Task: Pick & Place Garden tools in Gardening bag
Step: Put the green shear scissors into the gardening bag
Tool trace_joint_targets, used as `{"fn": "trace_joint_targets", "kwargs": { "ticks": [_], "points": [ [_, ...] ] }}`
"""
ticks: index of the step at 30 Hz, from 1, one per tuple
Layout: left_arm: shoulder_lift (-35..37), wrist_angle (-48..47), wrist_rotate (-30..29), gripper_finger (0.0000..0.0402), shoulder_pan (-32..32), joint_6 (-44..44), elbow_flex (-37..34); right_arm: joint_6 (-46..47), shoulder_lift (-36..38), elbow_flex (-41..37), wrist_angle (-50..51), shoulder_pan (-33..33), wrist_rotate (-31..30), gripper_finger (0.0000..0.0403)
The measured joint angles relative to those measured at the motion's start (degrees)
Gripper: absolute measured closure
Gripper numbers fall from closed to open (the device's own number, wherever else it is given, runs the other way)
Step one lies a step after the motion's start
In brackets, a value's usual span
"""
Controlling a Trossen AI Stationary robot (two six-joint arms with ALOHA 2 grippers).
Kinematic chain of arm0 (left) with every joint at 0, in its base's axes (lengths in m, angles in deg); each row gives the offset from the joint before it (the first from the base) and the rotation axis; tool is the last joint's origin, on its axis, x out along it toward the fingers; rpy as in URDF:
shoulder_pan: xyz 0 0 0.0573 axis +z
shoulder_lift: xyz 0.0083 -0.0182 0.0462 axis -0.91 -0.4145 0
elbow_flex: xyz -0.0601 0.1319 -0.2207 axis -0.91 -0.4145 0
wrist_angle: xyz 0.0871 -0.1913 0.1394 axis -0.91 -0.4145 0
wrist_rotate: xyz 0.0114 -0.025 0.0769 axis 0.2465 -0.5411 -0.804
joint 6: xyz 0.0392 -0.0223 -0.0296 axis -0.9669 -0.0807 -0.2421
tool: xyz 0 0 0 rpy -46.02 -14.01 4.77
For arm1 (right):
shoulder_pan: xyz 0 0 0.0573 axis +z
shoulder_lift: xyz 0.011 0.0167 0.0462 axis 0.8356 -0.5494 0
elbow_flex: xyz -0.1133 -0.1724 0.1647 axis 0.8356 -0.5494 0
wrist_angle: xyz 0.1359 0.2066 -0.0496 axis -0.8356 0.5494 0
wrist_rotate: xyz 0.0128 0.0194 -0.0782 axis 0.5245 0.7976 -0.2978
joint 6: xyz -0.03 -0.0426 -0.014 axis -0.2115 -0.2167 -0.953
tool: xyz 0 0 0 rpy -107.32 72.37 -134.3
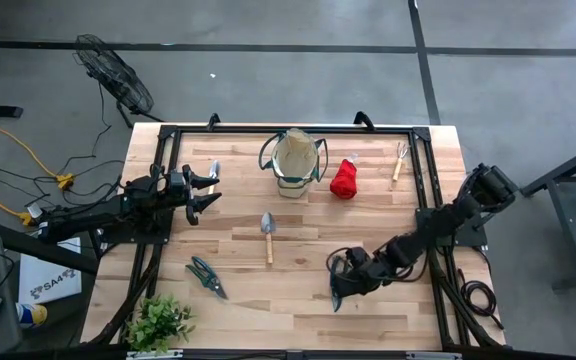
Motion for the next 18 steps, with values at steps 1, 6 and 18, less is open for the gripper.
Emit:
{"fn": "trace_joint_targets", "kwargs": {
  "ticks": [1,6,18],
  "points": [
    [0.01,0.00,0.00,0.0178,0.02,0.00,0.00,-0.02,0.00,0.00,0.02,-0.26,-0.39,0.0286],
    [0.00,0.00,0.00,0.0178,0.00,-0.01,0.00,-0.43,0.00,0.00,2.17,-1.90,-2.08,0.0286],
    [0.02,0.00,0.00,0.0178,0.00,-0.01,0.00,-0.64,0.02,0.02,8.74,-5.02,-4.83,0.0286]
  ]
}}
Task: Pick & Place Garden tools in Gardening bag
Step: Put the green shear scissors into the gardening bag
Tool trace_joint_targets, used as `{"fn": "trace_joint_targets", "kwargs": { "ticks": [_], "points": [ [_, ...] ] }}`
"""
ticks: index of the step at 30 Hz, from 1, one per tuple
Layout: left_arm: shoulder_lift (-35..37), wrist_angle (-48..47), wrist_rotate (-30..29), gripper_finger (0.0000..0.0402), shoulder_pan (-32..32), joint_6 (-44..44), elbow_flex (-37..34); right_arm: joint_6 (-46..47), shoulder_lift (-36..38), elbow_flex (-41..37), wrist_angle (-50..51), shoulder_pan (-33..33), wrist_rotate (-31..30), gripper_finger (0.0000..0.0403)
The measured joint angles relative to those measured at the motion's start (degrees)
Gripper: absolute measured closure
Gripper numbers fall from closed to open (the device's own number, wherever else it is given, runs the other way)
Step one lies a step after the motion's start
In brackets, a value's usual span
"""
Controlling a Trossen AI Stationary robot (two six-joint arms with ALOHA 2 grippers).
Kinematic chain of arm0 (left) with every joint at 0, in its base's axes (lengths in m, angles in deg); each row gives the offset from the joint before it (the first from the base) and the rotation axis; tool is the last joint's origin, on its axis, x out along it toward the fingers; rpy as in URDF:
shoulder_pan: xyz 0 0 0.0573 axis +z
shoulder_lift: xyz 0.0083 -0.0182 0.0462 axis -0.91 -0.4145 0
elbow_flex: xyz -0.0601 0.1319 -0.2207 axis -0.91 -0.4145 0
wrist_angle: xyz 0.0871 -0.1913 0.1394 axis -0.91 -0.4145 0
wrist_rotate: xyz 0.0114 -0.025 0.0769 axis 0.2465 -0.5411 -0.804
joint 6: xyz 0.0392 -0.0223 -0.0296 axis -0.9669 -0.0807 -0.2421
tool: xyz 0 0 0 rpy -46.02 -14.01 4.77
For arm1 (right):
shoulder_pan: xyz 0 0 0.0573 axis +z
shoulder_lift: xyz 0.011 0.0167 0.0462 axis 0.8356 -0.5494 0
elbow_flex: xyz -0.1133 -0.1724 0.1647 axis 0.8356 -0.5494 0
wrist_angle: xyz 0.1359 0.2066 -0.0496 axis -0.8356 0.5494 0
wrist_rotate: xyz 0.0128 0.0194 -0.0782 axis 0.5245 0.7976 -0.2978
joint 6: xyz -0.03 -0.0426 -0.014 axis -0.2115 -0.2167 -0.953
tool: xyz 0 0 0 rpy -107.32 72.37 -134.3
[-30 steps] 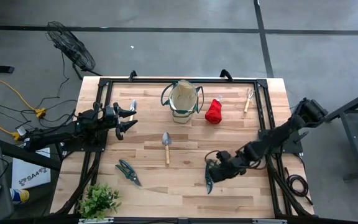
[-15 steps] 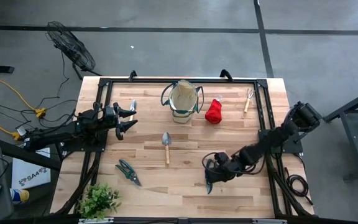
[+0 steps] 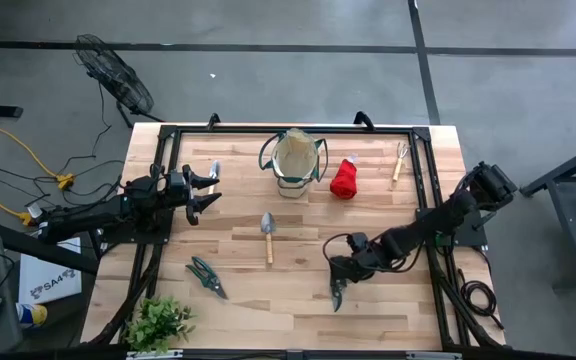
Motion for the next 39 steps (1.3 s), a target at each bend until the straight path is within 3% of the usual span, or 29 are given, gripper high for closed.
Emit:
{"fn": "trace_joint_targets", "kwargs": {
  "ticks": [25,39],
  "points": [
    [0.00,0.00,0.00,0.0178,0.02,0.01,0.00,0.01,-3.82,0.14,0.63,-2.19,-0.44,0.0287],
    [0.00,0.00,0.00,0.0178,0.00,0.01,0.00,-2.85,-5.64,0.17,1.01,-3.06,1.23,0.0360]
  ]
}}
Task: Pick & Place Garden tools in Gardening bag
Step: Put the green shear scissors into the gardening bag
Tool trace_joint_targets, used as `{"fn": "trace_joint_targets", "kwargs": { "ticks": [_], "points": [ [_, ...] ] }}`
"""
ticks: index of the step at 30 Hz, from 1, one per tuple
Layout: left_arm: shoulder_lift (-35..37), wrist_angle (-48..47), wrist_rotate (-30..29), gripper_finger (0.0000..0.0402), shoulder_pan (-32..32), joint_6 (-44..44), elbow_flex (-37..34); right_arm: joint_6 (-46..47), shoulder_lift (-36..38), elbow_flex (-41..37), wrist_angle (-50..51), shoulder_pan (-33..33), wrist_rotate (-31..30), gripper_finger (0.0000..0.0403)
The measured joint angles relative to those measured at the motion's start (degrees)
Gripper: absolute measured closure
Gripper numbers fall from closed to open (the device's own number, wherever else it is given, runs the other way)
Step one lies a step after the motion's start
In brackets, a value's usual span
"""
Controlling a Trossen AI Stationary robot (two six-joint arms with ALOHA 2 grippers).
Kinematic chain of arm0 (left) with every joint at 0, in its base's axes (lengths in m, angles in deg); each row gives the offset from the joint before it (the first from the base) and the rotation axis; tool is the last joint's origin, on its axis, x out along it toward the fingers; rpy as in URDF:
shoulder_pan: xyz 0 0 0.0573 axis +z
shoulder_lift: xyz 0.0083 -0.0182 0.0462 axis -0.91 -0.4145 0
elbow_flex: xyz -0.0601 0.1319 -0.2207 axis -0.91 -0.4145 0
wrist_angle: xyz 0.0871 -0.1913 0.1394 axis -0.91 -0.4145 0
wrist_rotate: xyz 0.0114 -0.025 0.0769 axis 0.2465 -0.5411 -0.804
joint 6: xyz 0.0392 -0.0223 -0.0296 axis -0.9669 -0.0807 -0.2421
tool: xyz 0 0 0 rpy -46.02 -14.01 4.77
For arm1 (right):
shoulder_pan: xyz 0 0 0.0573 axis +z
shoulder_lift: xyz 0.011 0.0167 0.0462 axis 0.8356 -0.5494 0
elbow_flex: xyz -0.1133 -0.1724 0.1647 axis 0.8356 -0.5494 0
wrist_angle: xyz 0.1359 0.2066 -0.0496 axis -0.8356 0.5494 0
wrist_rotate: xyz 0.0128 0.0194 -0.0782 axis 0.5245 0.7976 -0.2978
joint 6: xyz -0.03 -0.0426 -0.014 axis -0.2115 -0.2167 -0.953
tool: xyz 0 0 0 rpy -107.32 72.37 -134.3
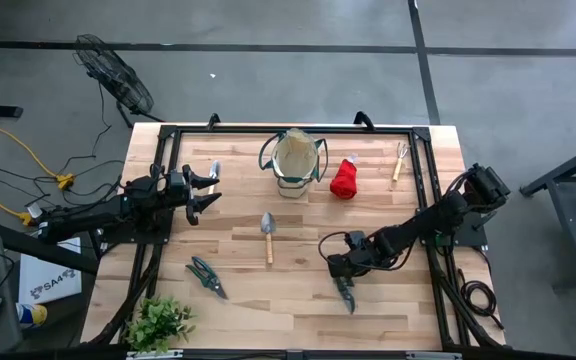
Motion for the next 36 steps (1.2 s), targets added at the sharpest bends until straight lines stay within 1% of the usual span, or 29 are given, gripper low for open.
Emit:
{"fn": "trace_joint_targets", "kwargs": {
  "ticks": [4,8,11,14,17,20,24,27,33,36],
  "points": [
    [-0.01,0.00,0.01,0.0178,0.00,-0.02,0.00,-0.82,-0.02,-0.08,-0.21,-0.21,-0.09,0.0356],
    [-0.01,0.00,0.01,0.0178,0.01,0.00,0.00,-3.81,-0.11,0.85,0.33,-0.18,-1.55,0.0363],
    [0.00,0.00,0.00,0.0178,0.01,-0.01,0.00,-5.38,-0.14,2.30,1.82,-0.14,-3.55,0.0363],
    [-0.02,0.00,0.00,0.0178,0.01,0.00,0.00,-8.17,-0.54,3.86,0.75,-0.35,-8.68,0.0363],
    [-0.01,0.00,0.00,0.0178,0.00,-0.01,0.00,-10.46,-0.36,5.04,-0.07,-0.62,-11.75,0.0363],
    [0.00,0.00,0.00,0.0178,0.02,0.00,0.00,-13.73,-0.38,6.57,-1.54,-0.99,-12.27,0.0363],
    [-0.01,-0.01,0.00,0.0178,0.00,0.00,0.00,-22.96,-0.33,9.04,-3.41,-2.09,-14.93,0.0364],
    [0.00,-0.02,0.00,0.0178,0.02,0.00,0.00,-30.88,0.12,10.29,-6.58,-2.94,-16.75,0.0364],
    [-0.02,-0.02,0.00,0.0178,0.01,0.00,0.00,-43.10,1.65,12.31,-11.20,-6.71,-18.20,0.0365],
    [-0.02,-0.11,0.04,0.0178,0.00,0.00,0.00,-51.20,3.41,12.33,-15.40,-8.64,-18.42,0.0365]
  ]
}}
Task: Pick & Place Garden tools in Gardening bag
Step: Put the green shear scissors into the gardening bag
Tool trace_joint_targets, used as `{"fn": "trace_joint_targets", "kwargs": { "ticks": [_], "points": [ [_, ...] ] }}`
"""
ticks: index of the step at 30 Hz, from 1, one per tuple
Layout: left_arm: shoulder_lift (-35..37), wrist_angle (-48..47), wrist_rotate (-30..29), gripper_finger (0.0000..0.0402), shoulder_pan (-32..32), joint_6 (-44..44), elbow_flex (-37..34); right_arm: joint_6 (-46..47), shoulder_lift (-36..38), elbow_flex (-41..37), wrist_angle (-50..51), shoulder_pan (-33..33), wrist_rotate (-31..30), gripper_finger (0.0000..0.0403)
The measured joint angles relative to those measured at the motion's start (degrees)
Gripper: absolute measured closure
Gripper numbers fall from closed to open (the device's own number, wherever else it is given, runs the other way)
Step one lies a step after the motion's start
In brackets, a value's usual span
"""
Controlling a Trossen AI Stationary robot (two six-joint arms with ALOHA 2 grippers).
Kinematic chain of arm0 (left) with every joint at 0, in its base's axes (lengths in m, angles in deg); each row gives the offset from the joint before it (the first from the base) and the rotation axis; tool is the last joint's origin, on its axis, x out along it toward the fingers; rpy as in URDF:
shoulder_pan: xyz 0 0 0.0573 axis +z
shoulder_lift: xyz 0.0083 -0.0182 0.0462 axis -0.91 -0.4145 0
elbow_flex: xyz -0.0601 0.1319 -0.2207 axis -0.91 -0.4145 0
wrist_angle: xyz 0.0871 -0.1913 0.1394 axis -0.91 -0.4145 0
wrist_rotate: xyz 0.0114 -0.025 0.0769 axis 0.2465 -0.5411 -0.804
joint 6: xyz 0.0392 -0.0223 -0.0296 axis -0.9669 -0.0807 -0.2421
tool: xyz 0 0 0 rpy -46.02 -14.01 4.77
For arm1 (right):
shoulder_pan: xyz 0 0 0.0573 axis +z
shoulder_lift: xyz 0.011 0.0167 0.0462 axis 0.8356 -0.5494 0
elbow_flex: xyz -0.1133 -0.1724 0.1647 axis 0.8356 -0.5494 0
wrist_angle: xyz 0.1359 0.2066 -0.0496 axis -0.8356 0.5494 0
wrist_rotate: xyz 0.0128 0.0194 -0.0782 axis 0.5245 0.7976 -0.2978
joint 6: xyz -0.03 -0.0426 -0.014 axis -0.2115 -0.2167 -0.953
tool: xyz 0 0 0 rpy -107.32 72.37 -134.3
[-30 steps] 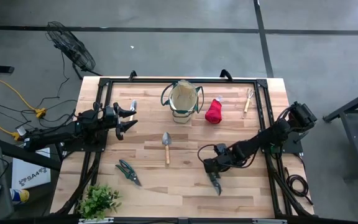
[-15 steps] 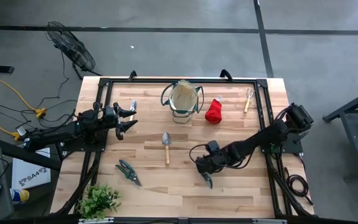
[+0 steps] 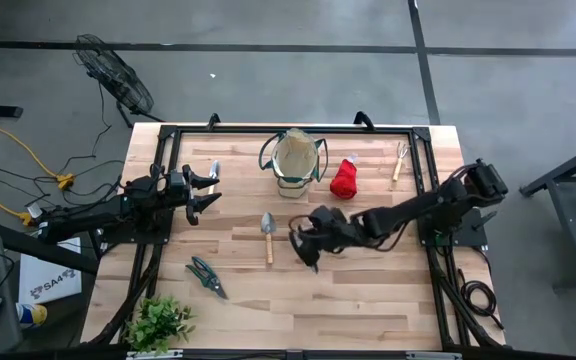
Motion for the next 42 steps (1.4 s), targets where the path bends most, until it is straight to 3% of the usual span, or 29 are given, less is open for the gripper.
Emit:
{"fn": "trace_joint_targets", "kwargs": {
  "ticks": [11,20,25,31,42],
  "points": [
    [0.02,-0.02,0.11,0.0178,0.00,0.00,0.00,-29.36,6.80,0.07,-7.53,-4.69,2.22,0.0365],
    [0.02,-0.02,0.17,0.0178,0.02,-0.02,0.00,-32.79,9.20,0.07,-8.94,-9.23,0.06,0.0365],
    [0.02,-0.02,0.17,0.0178,0.01,0.00,0.00,-29.50,9.47,0.07,-11.16,-11.87,-7.29,0.0365],
    [0.02,-0.02,0.17,0.0178,0.02,0.00,0.00,-32.16,9.46,0.07,-11.86,-14.19,-11.24,0.0365],
    [0.01,-0.04,0.17,0.0178,0.00,0.00,0.00,-21.79,6.49,0.07,-13.46,-12.35,-31.22,0.0365]
  ]
}}
